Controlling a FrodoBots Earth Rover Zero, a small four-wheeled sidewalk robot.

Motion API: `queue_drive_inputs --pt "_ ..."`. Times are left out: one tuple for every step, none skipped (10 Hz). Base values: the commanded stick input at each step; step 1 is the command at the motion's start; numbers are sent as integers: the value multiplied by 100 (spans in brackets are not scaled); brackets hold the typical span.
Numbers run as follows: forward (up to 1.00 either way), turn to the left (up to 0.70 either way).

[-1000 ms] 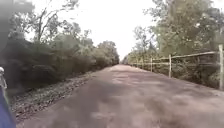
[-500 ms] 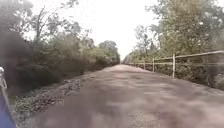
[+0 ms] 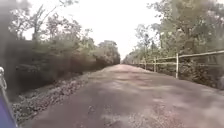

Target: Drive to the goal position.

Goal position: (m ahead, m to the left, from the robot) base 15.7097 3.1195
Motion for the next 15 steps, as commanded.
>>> queue_drive_inputs --pt "70 0" --pt "70 0" --pt "70 0" --pt "70 0" --pt "70 0" --pt "70 0" --pt "70 0" --pt "70 0" --pt "70 0" --pt "70 0" --pt "70 0" --pt "70 0" --pt "70 0" --pt "70 0" --pt "70 0"
